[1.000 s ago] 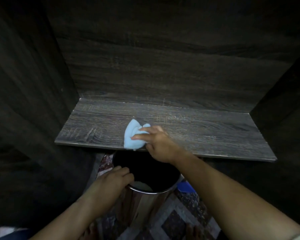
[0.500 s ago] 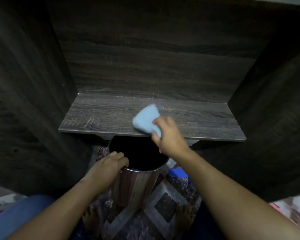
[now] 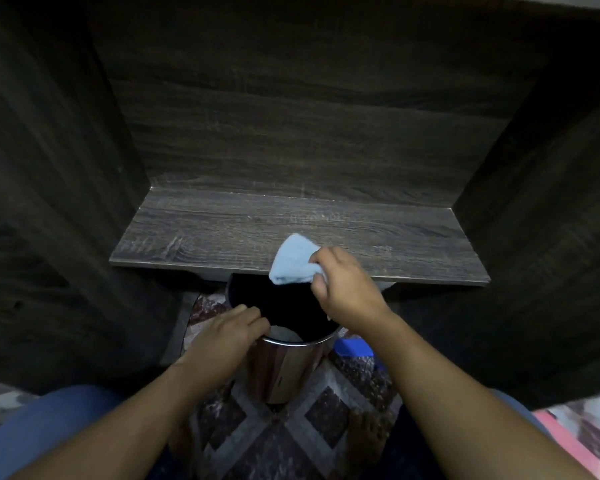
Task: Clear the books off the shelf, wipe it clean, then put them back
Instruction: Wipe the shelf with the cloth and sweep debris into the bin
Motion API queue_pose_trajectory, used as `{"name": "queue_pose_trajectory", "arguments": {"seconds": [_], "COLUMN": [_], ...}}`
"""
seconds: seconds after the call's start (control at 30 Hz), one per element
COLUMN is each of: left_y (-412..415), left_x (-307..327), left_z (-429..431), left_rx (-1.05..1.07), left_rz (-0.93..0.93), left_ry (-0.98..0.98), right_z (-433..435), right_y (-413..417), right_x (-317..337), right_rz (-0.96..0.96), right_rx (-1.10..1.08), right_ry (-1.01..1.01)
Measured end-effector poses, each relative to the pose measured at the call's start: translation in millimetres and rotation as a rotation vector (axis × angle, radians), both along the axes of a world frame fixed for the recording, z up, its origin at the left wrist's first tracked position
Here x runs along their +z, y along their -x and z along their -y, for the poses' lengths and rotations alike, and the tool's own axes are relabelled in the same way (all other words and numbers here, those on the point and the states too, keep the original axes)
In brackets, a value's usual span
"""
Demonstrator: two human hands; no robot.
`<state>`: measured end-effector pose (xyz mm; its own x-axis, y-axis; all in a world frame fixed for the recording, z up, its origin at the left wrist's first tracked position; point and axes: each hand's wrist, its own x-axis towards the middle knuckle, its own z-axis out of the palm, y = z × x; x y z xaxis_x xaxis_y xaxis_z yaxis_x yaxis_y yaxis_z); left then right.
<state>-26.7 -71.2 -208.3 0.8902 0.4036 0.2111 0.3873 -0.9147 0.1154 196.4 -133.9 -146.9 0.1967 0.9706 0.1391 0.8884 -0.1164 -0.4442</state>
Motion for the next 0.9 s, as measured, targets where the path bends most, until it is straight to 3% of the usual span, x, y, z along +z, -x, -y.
{"name": "queue_pose_trajectory", "arguments": {"seconds": [0.13,0.63,0.73,0.9], "left_y": [-22,-88,-94,-105], "left_x": [-21,-111,-104,-26], "left_z": [4,-38,-38,-16], "left_rx": [0.026,0.105,0.166,0.256], "left_rz": [-0.037,-0.216,-0.295,-0.121], "left_ry": [0.003,0.013,0.079,-0.028], "right_z": [3,-15,-11,-1], "right_y": [-18,-56,-58,-57], "right_x": [-3,-42,-37,-30], "right_rz": [0.016,0.162,0.176,0.308], "right_rx": [-0.074,-0.042,-0.012,-0.087], "right_ry": [-0.097,-0.037,0.005,-0.042]}}
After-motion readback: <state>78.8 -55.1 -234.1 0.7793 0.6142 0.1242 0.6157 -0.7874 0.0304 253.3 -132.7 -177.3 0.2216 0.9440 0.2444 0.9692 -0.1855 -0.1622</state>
